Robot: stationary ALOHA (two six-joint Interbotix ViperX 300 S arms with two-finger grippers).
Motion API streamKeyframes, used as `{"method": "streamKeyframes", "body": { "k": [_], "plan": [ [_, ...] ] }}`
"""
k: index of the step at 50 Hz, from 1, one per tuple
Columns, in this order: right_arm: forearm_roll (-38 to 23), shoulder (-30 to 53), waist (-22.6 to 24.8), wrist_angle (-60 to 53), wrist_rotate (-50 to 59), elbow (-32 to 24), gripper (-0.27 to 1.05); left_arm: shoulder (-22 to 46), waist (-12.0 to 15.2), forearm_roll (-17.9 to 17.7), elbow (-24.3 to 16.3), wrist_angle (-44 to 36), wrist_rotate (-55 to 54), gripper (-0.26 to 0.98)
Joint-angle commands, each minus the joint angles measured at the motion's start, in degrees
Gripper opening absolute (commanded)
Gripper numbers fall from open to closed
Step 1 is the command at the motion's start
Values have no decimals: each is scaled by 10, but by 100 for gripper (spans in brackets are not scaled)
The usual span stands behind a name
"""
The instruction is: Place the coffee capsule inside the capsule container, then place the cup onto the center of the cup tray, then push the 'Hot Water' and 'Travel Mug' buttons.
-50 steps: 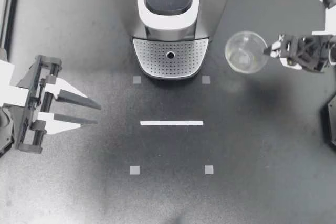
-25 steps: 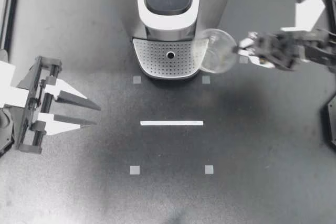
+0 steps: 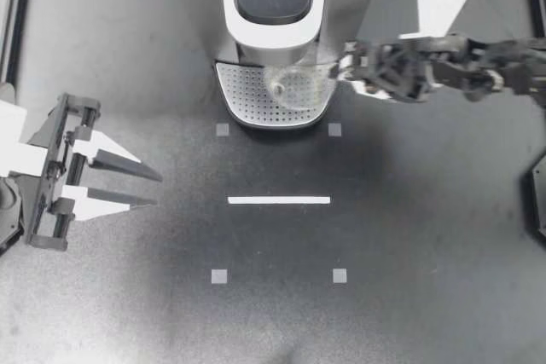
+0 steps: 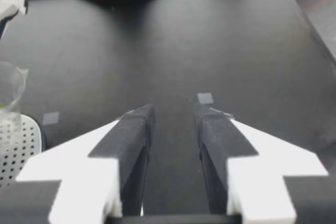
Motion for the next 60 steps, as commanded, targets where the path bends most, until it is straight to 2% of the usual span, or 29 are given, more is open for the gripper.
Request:
{"method": "streamKeyframes", "body": {
  "k": [1,37,43,60],
  "plan": [
    [-1,6,4,-4,-1,-23,5,-3,1,-1,-7,-2,1,32],
    [1,26,4,-32,4,-29,8,-5,1,-1,-6,-4,3,32],
    [1,26,4,-32,6,-30,15,-5,1,-1,-6,-4,3,32],
    [0,31,4,-44,18,-38,46,-6,1,-1,-6,-4,1,32]
  ]
}}
